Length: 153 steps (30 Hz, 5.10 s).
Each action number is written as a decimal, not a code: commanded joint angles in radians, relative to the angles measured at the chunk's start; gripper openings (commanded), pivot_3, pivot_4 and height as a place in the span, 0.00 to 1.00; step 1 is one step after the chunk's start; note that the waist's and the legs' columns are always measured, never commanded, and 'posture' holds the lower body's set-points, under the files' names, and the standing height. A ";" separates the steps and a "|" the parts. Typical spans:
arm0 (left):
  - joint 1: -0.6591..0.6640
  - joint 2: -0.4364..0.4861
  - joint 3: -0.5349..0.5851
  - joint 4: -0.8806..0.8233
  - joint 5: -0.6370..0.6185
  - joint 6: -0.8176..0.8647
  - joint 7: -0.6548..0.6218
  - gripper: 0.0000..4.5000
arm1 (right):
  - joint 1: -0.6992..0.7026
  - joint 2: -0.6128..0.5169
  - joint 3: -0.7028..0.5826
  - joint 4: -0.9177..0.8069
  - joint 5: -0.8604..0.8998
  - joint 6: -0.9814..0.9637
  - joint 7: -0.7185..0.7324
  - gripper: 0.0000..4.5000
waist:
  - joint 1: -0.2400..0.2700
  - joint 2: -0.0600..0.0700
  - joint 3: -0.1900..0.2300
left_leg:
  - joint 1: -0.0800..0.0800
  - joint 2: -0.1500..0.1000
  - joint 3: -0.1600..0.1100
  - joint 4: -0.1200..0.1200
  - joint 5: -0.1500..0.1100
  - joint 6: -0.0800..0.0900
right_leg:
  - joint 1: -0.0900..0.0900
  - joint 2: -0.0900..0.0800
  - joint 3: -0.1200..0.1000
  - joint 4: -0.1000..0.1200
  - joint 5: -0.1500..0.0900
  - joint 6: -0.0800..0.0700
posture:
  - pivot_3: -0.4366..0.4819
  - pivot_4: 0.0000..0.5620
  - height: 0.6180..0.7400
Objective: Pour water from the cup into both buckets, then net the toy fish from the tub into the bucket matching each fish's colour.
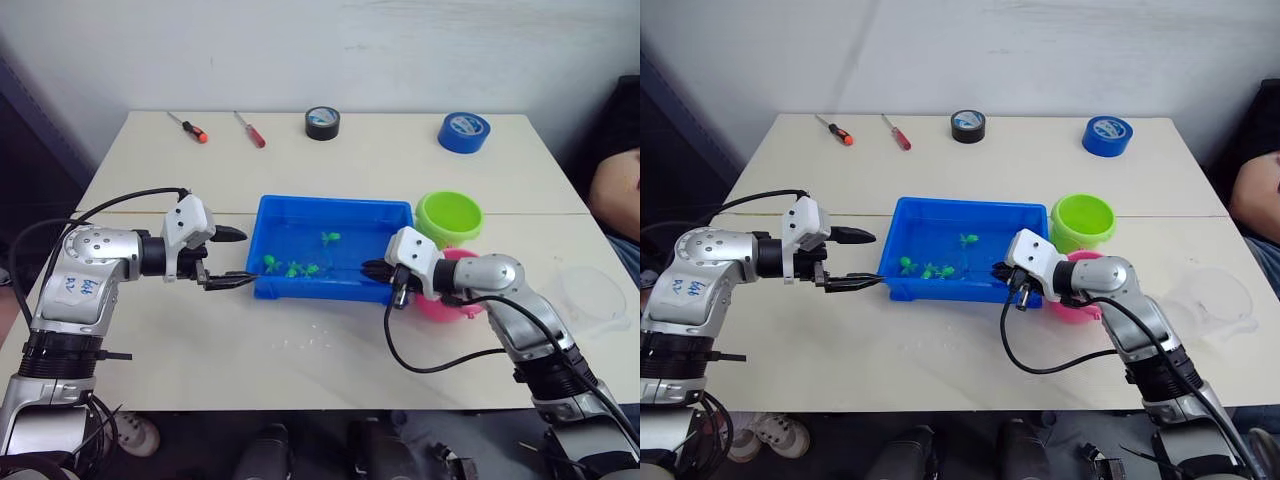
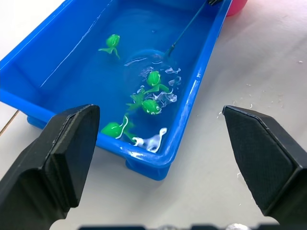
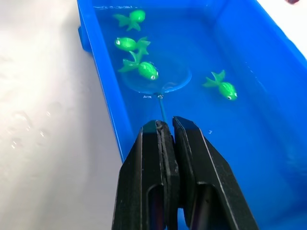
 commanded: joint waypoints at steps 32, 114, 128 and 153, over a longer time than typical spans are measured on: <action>-0.357 -0.360 -0.093 0.309 -0.040 -0.118 -0.090 0.99 | 0.279 -0.310 -0.620 -0.340 0.179 0.320 -0.325 0.00 | 0.002 0.000 0.000 | -0.003 0.000 0.000 0.001 0.000 0.001 | -0.001 0.001 -0.001 0.001 0.000 0.000 | 0.48 0.27 0.97; -0.376 -0.337 -0.081 0.377 -0.010 -0.187 -0.077 0.99 | 0.251 -0.620 -0.366 0.099 -0.643 -0.874 -0.490 0.00 | 0.003 0.001 -0.001 | 0.004 0.001 0.011 0.002 0.001 0.001 | 0.000 0.002 0.004 0.003 0.000 0.001 | 0.48 0.27 0.97; -0.247 -0.185 -0.126 0.285 0.035 -0.178 -0.155 0.99 | 0.192 -0.359 -0.351 -0.414 0.287 0.195 -0.184 0.00 | 0.002 0.001 0.000 | 0.003 0.003 0.006 0.002 0.000 0.000 | 0.001 0.001 0.004 0.002 0.000 0.000 | 0.48 0.27 0.97; -0.139 -0.135 -0.086 0.088 0.004 -0.061 -0.066 0.99 | 0.167 -0.268 0.017 -0.215 -0.337 -0.282 -0.165 0.00 | 0.001 0.001 0.000 | 0.002 0.001 0.006 0.002 0.000 0.001 | 0.000 0.001 0.004 0.003 0.000 0.000 | 0.48 0.27 0.97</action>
